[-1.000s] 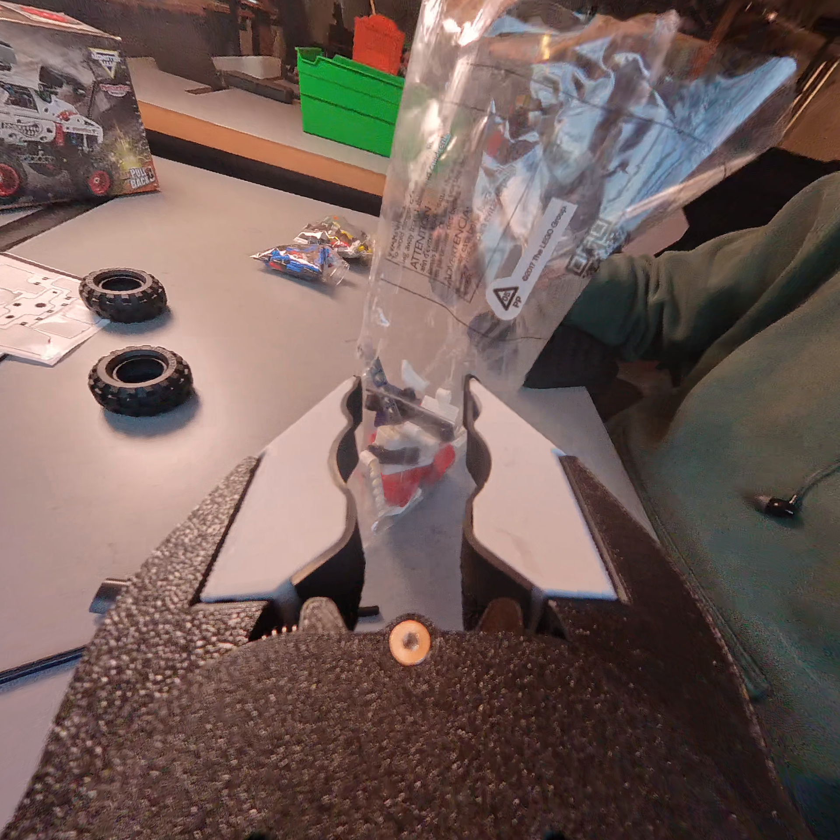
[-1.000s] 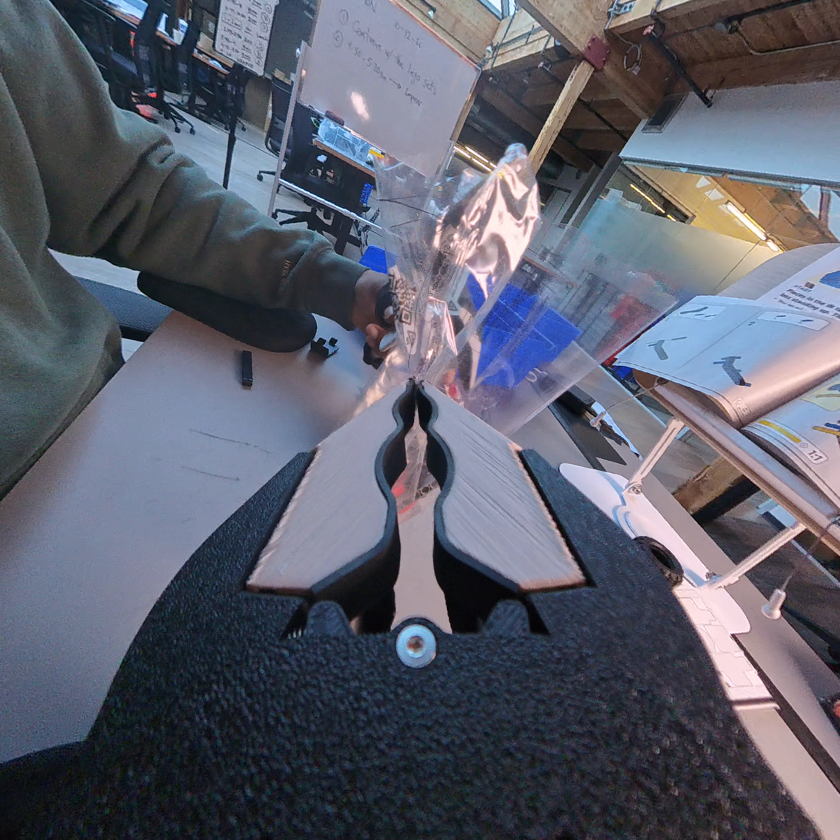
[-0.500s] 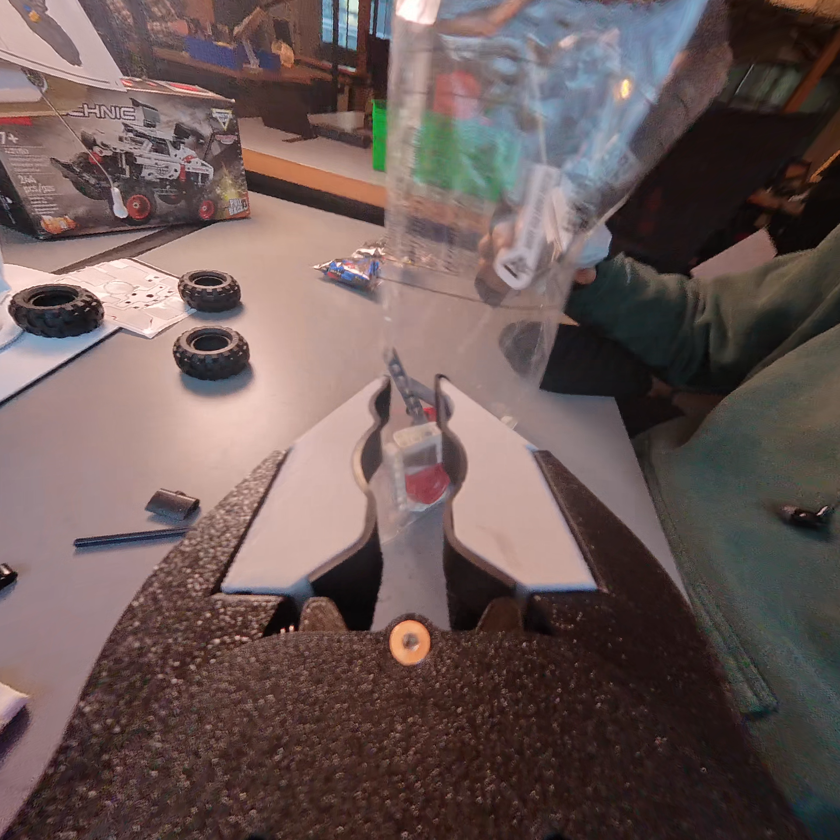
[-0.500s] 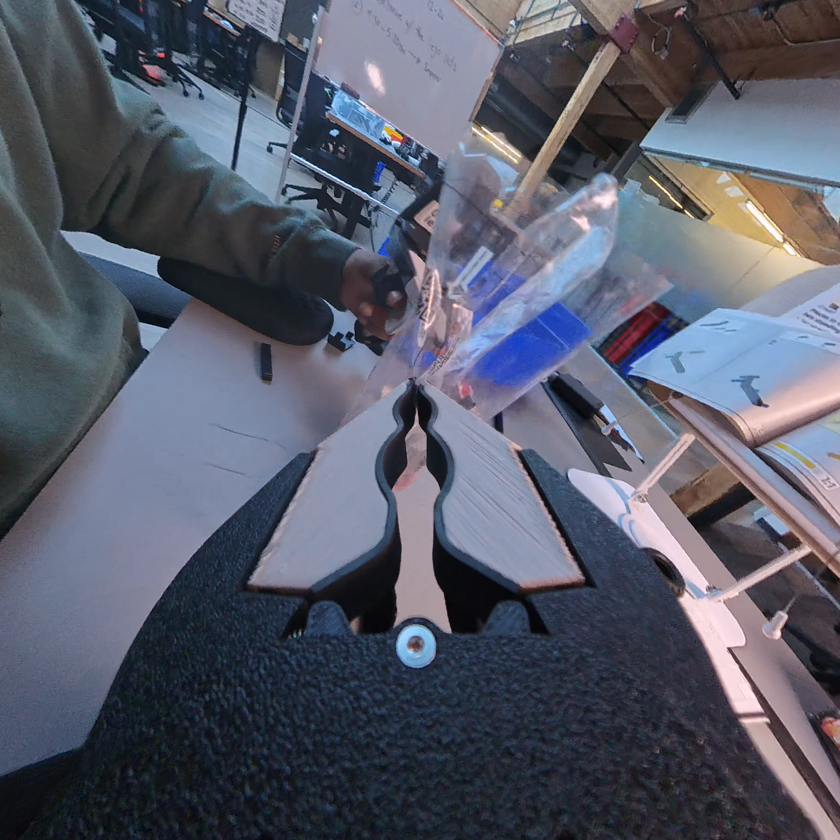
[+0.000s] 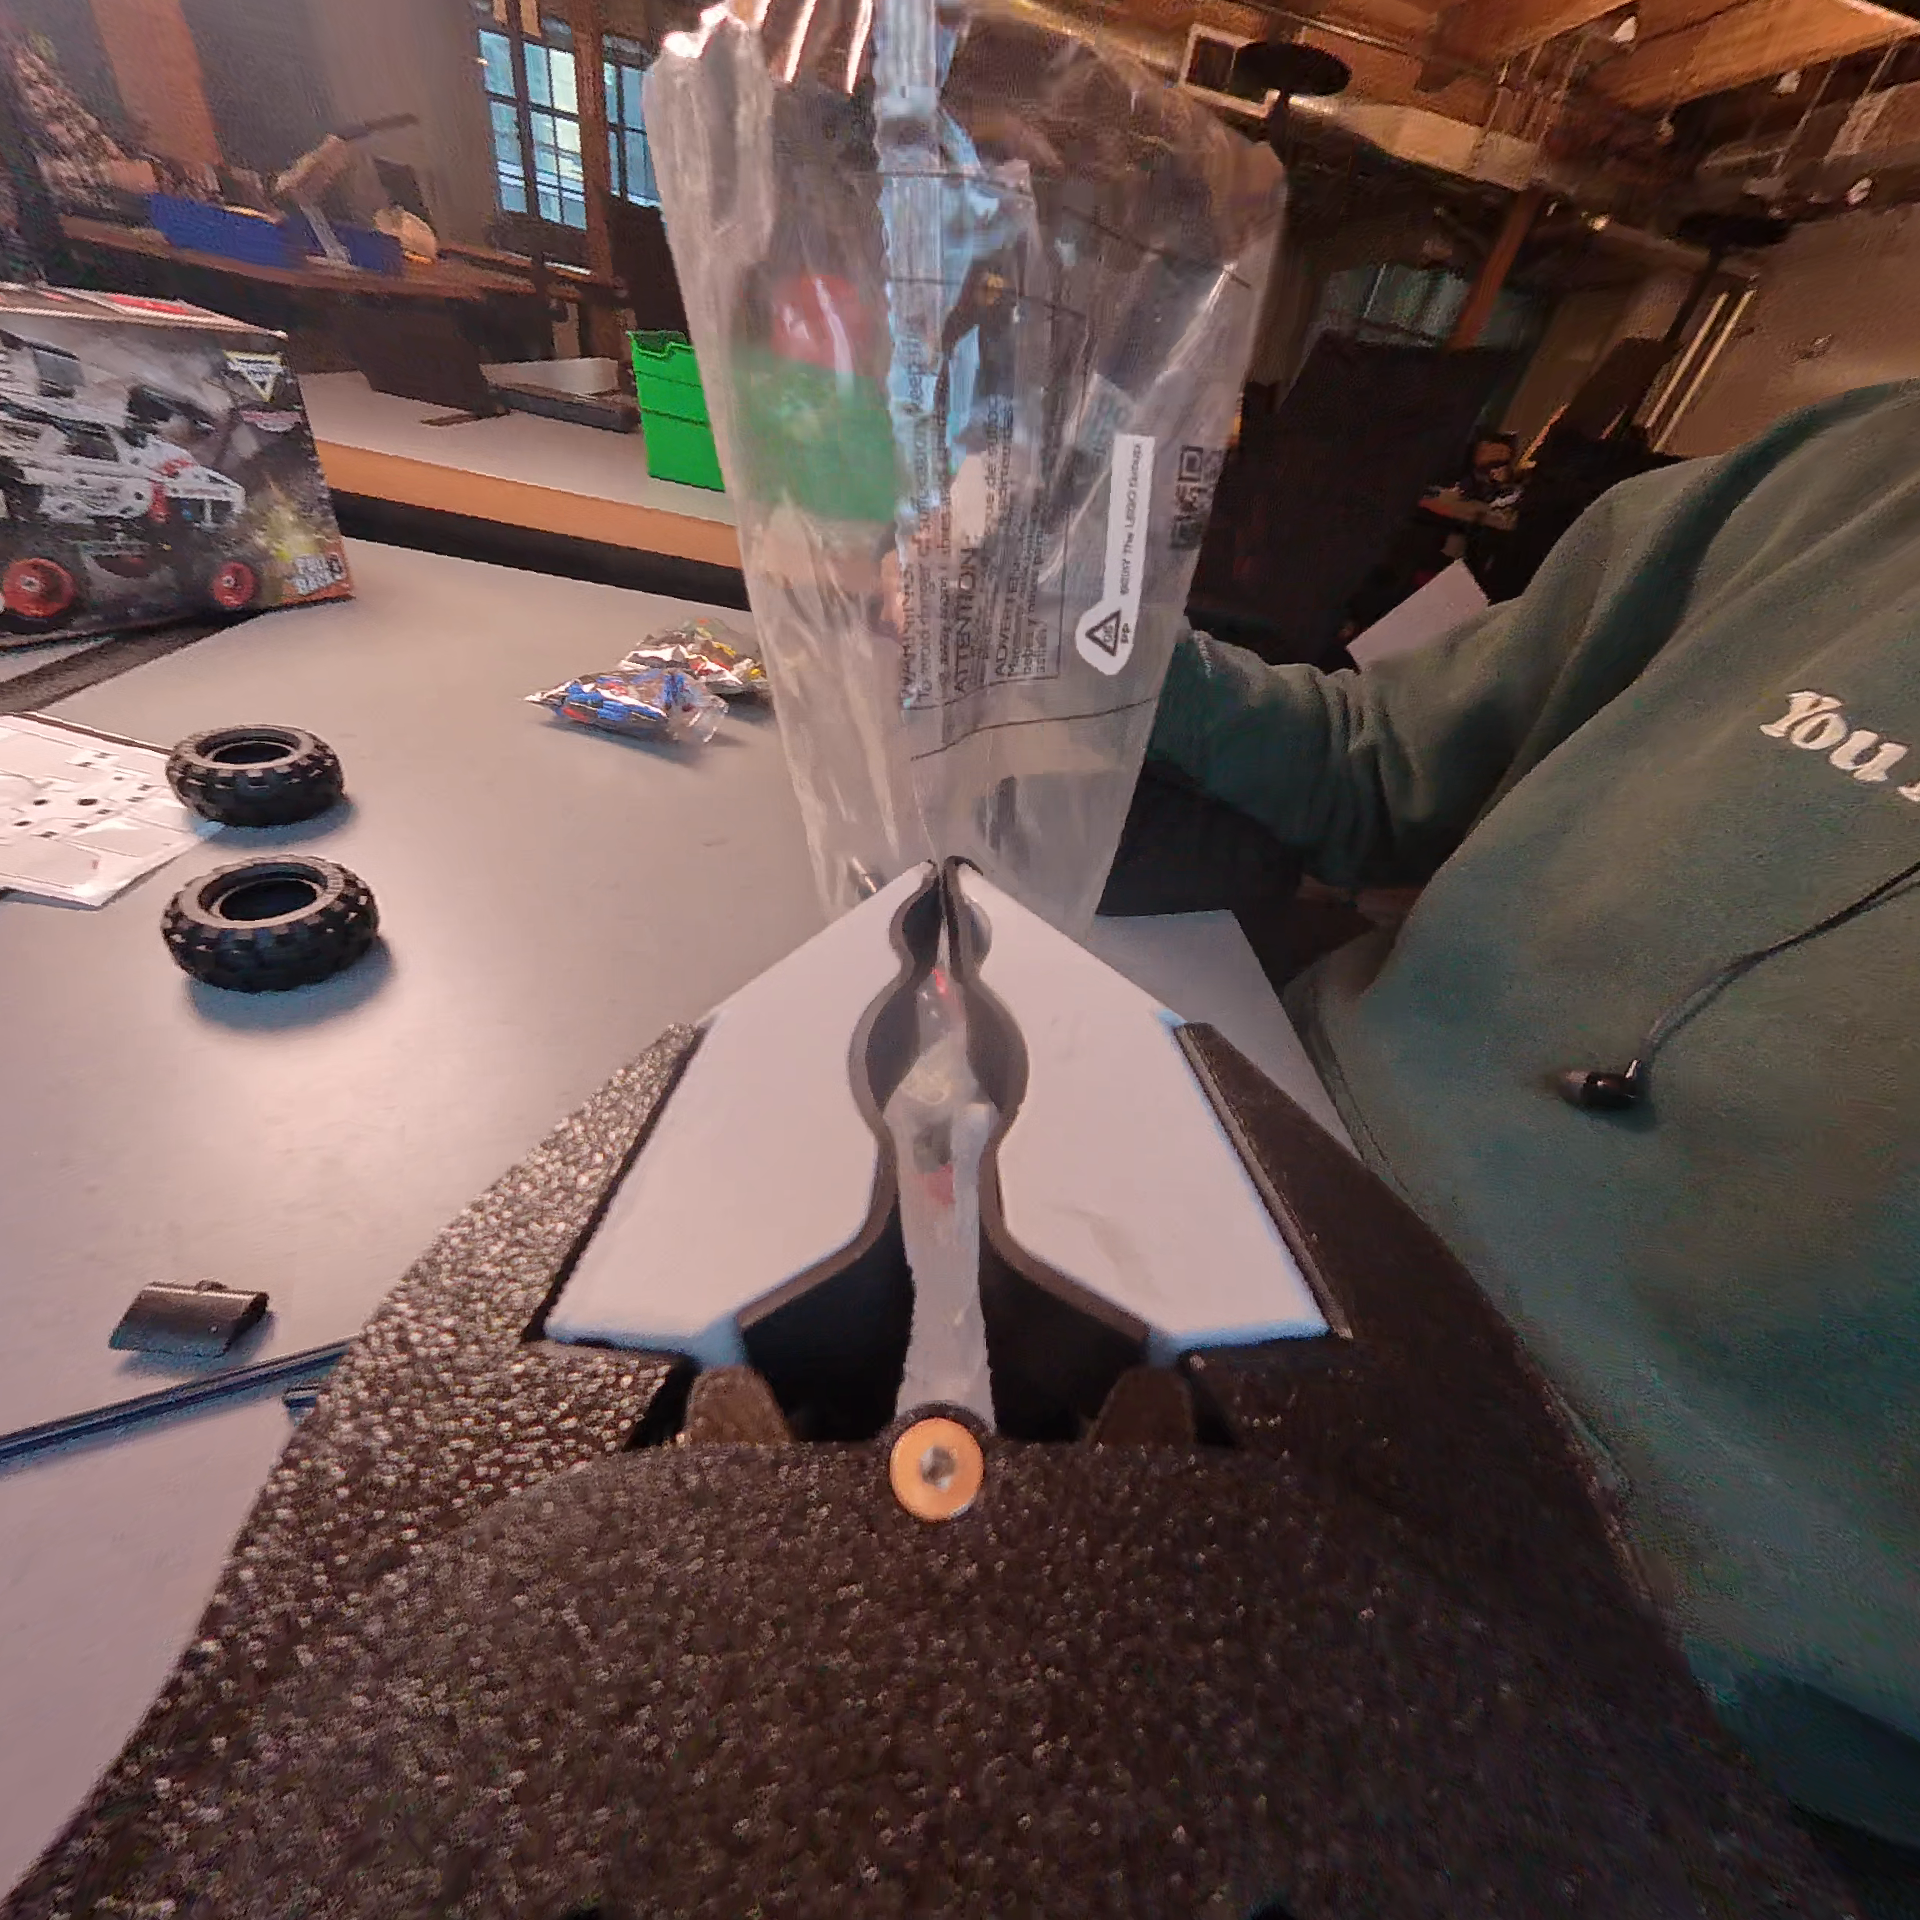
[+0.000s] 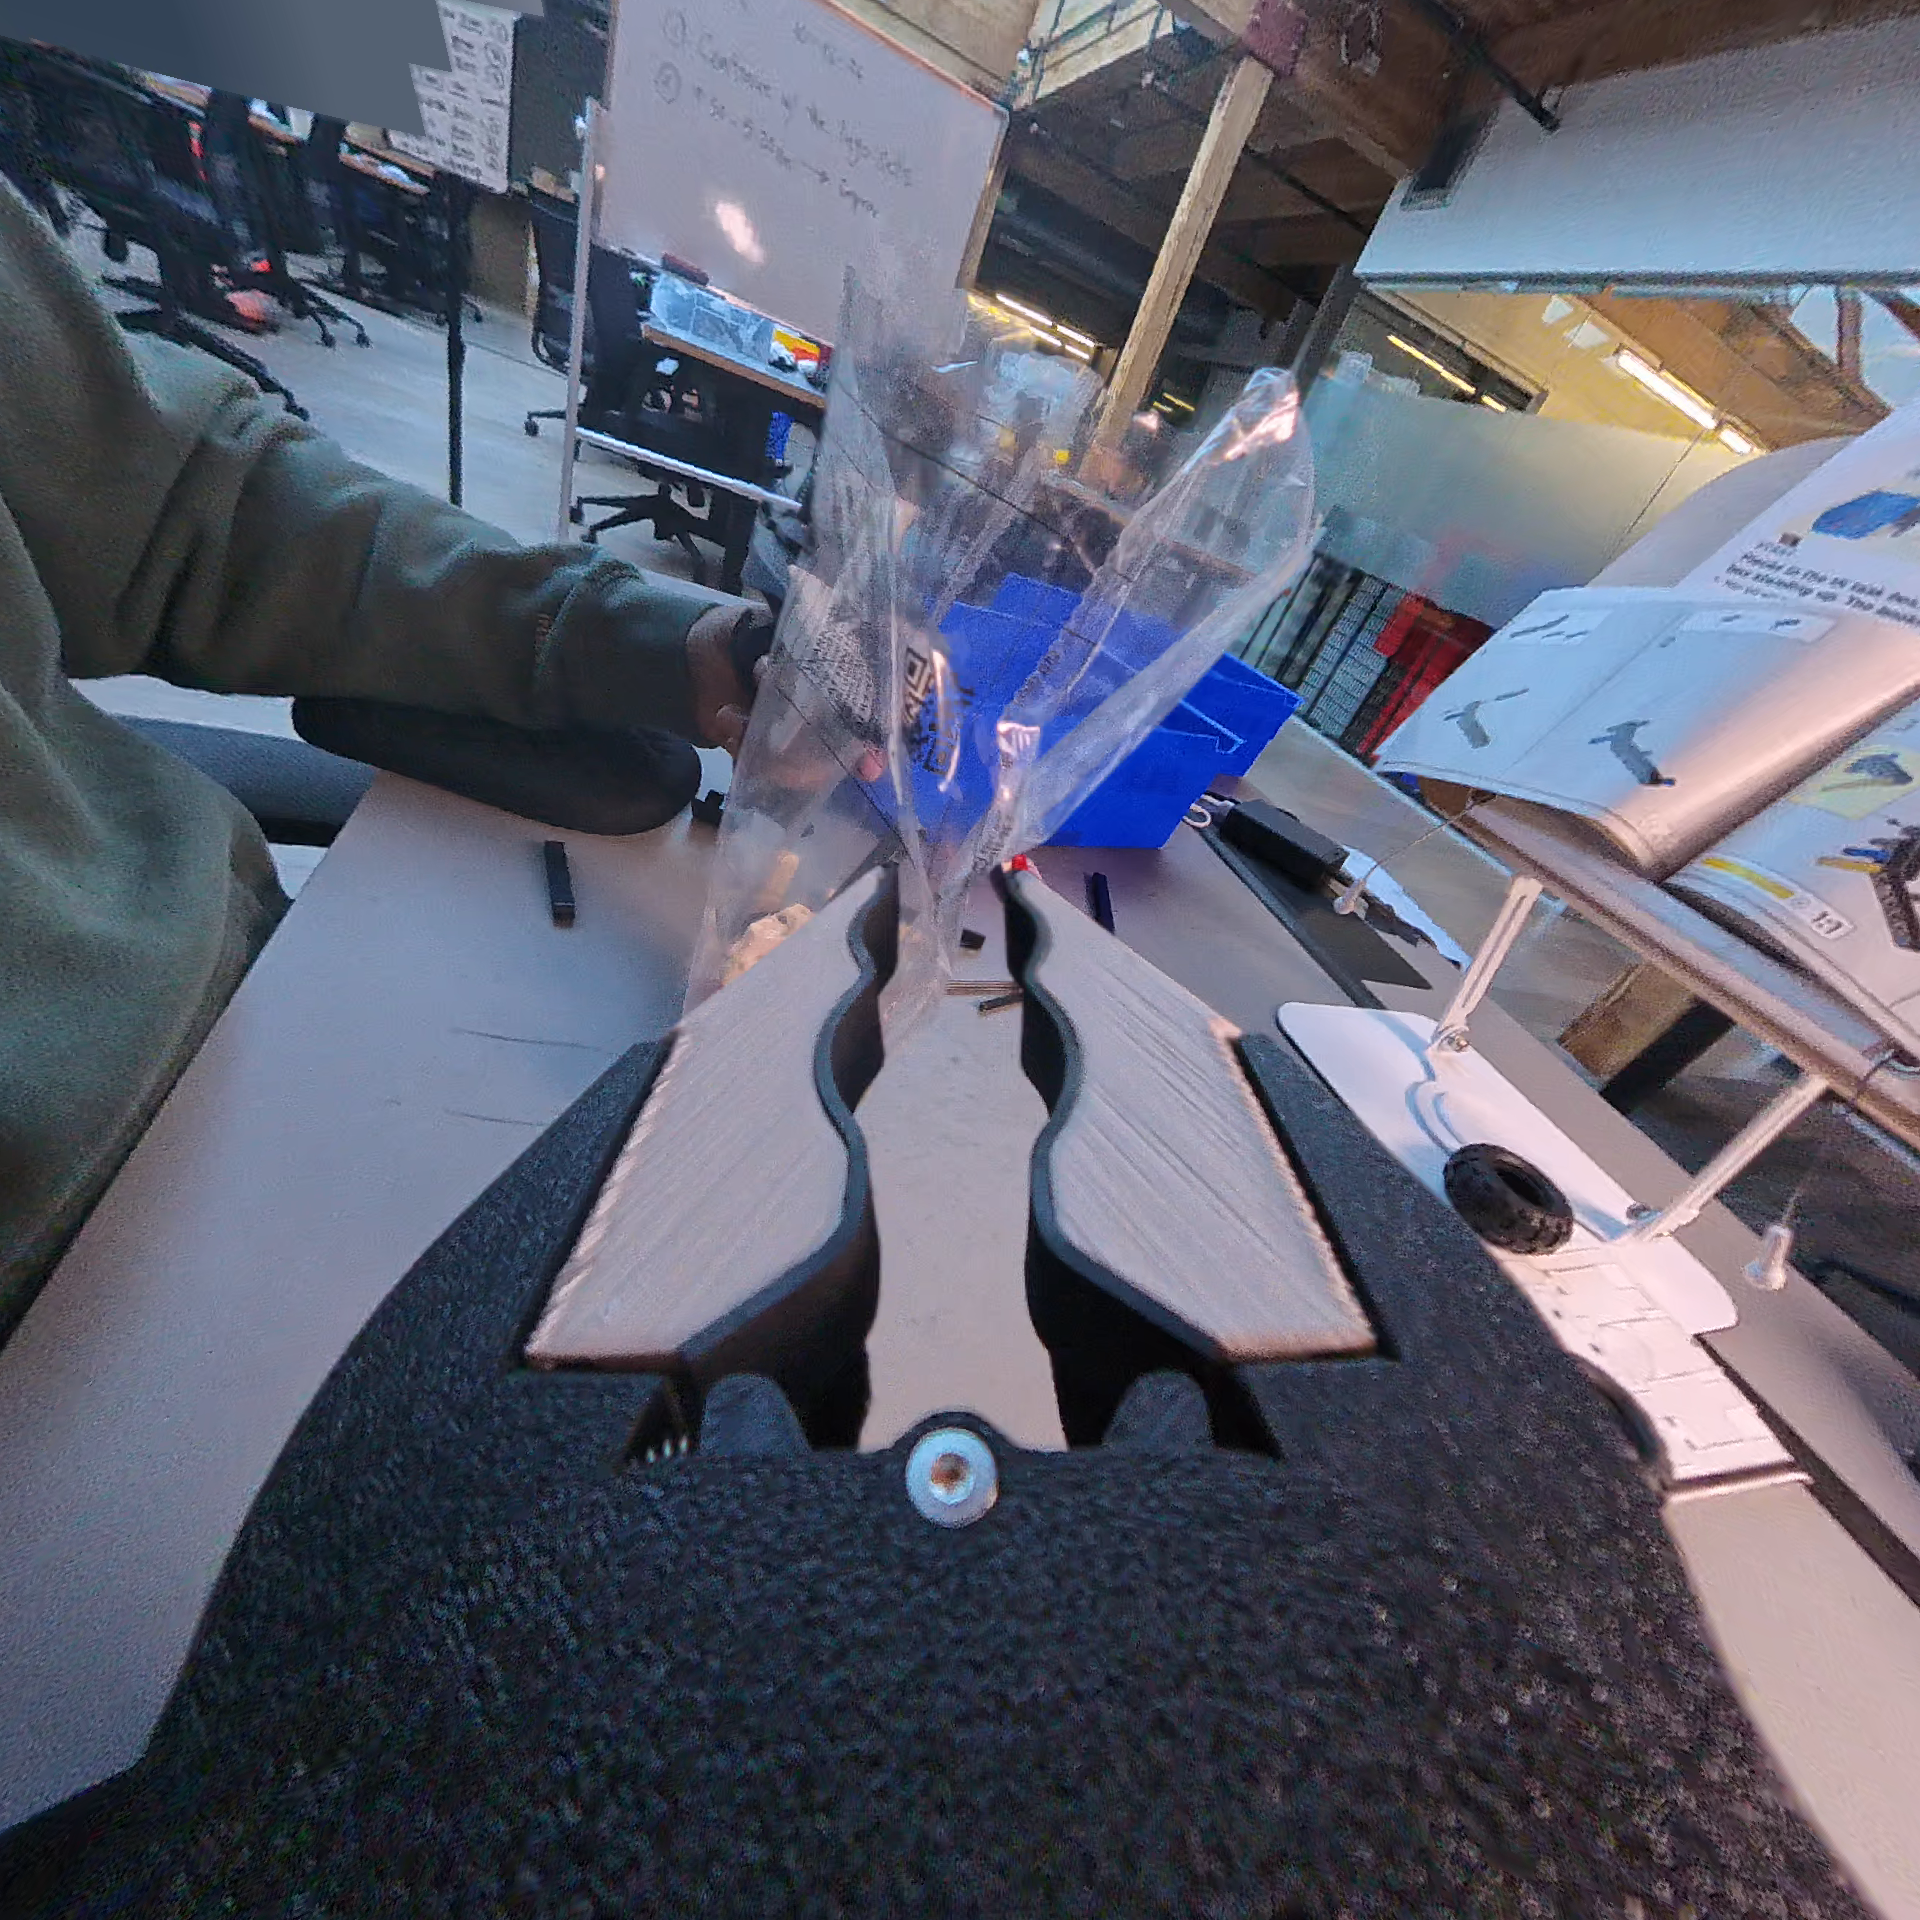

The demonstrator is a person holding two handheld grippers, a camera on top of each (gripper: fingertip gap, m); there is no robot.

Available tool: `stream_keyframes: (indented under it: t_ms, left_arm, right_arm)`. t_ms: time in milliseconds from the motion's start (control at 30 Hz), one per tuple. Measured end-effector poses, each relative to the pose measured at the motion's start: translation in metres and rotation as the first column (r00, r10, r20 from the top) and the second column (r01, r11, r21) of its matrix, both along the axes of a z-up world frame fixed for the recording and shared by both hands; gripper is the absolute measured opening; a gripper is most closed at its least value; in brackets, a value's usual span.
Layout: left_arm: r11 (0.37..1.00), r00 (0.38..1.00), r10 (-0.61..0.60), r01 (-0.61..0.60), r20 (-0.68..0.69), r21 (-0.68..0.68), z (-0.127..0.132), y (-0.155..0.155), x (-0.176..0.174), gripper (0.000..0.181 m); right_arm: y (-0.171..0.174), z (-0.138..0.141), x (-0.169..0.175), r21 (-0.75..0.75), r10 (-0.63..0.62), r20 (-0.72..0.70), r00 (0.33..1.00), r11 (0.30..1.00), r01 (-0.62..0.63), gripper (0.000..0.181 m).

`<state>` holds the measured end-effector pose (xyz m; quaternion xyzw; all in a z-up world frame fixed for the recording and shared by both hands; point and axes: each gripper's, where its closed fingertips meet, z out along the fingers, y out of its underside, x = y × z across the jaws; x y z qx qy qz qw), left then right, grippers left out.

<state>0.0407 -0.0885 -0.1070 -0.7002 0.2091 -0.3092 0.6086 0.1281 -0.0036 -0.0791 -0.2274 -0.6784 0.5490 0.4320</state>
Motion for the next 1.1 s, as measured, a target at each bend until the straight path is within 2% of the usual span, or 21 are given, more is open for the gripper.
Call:
stream_keyframes:
  t_ms: [133, 167, 200, 233, 267, 300, 367, 433, 500, 567, 633, 700, 733, 767, 800, 900, 967, 1000, 1033, 1067, 1100]
  left_arm:
    - [0.998, 0.998, 0.036, -0.032, -0.058, 0.054, -0.002, -0.004, 0.003, 0.0]
    - [0.997, 0.997, 0.037, -0.032, -0.07, 0.064, -0.001, -0.005, 0.005, 0.0]
    - [0.997, 0.995, 0.045, -0.039, -0.087, 0.072, -0.001, -0.006, 0.007, 0.0]
    - [0.996, 0.993, 0.058, -0.05, -0.106, 0.077, -0.001, -0.006, 0.008, 0.0]
    - [0.994, 0.989, 0.077, -0.067, -0.125, 0.082, -0.001, -0.006, 0.007, 0.0]
    - [0.993, 0.985, 0.096, -0.084, -0.143, 0.085, -0.002, -0.007, 0.005, 0.0]
    - [0.99, 0.977, 0.133, -0.122, -0.167, 0.077, -0.002, -0.011, 0.0, 0.002]
    - [0.982, 0.966, 0.187, -0.179, -0.178, 0.06, 0.001, -0.019, -0.006, 0.013]
    - [0.952, 0.933, 0.305, -0.298, -0.192, 0.067, 0.015, -0.036, -0.023, 0.026]
    - [0.862, 0.821, 0.504, -0.498, -0.267, 0.094, 0.03, -0.067, -0.061, 0.029]
    - [0.7, 0.625, 0.684, -0.708, -0.376, 0.098, 0.036, -0.117, -0.112, 0.03]
    - [0.519, 0.441, 0.754, -0.854, -0.487, 0.031, 0.021, -0.178, -0.16, 0.035]
    - [0.427, 0.375, 0.758, -0.904, -0.534, -0.028, 0.004, -0.209, -0.181, 0.039]
    - [0.353, 0.347, 0.75, -0.93, -0.563, -0.102, -0.017, -0.237, -0.196, 0.044]
    - [0.305, 0.357, 0.745, -0.934, -0.563, -0.187, -0.039, -0.258, -0.205, 0.046]
    - [0.249, 0.426, 0.718, -0.896, -0.551, -0.368, -0.102, -0.289, -0.215, 0.047]
    - [0.219, 0.436, 0.662, -0.89, -0.609, -0.399, -0.132, -0.298, -0.22, 0.043]
    - [0.238, 0.441, 0.674, -0.889, -0.592, -0.391, -0.131, -0.295, -0.221, 0.029]
    - [0.237, 0.439, 0.676, -0.89, -0.592, -0.39, -0.127, -0.295, -0.222, 0.006]
    - [0.225, 0.425, 0.664, -0.898, -0.615, -0.378, -0.12, -0.296, -0.222, 0.005]
    - [0.247, 0.413, 0.67, -0.908, -0.617, -0.339, -0.104, -0.29, -0.218, 0.005]
  right_arm:
    - [-0.009, -0.01, -0.008, -0.073, 0.017, 0.133, 0.991, 0.997, -0.007, 0.067]
    - [-0.012, -0.013, -0.012, -0.094, 0.023, 0.177, 0.984, 0.996, -0.007, 0.072]
    - [-0.017, -0.016, -0.013, -0.104, 0.04, 0.212, 0.976, 0.994, -0.018, 0.068]
    - [-0.022, -0.019, -0.014, -0.102, 0.056, 0.228, 0.972, 0.994, -0.034, 0.052]
    - [-0.025, -0.02, -0.015, -0.074, 0.044, 0.225, 0.973, 0.997, -0.028, 0.02]
    - [-0.026, -0.02, -0.015, -0.026, 0.026, 0.199, 0.98, 0.999, -0.021, 0.005]
    - [-0.024, -0.021, -0.015, 0.028, 0.005, 0.172, 0.985, 1.0, -0.01, 0.0]
    - [-0.022, -0.021, -0.014, -0.015, 0.017, 0.185, 0.983, 1.0, -0.015, 0.0]
    - [-0.019, -0.021, -0.014, -0.039, 0.009, 0.176, 0.984, 0.999, -0.002, 0.0]
    - [-0.02, -0.02, -0.013, -0.04, 0.008, 0.161, 0.987, 0.999, -0.002, 0.0]
    - [-0.02, -0.02, -0.013, -0.039, 0.004, 0.151, 0.989, 0.999, 0.002, 0.0]
    - [-0.021, -0.02, -0.012, -0.052, 0.017, 0.149, 0.989, 0.999, -0.009, 0.0]
    - [-0.021, -0.02, -0.012, -0.058, 0.022, 0.149, 0.989, 0.998, -0.013, 0.0]
    - [-0.021, -0.02, -0.012, -0.061, 0.025, 0.149, 0.988, 0.998, -0.016, 0.0]
    - [-0.021, -0.02, -0.012, -0.061, 0.026, 0.147, 0.989, 0.998, -0.017, 0.0]
    - [-0.021, -0.02, -0.012, -0.067, 0.032, 0.147, 0.989, 0.997, -0.022, 0.0]
    - [-0.021, -0.02, -0.013, -0.075, 0.034, 0.148, 0.988, 0.997, -0.023, 0.0]
    - [-0.02, -0.02, -0.013, -0.079, 0.033, 0.15, 0.988, 0.997, -0.021, 0.0]
    - [-0.019, -0.02, -0.013, -0.082, 0.031, 0.152, 0.988, 0.996, -0.018, 0.0]
    - [-0.019, -0.02, -0.014, -0.083, 0.029, 0.152, 0.988, 0.996, -0.016, 0.0]
    - [-0.018, -0.02, -0.014, -0.084, 0.027, 0.151, 0.988, 0.996, -0.014, 0.0]
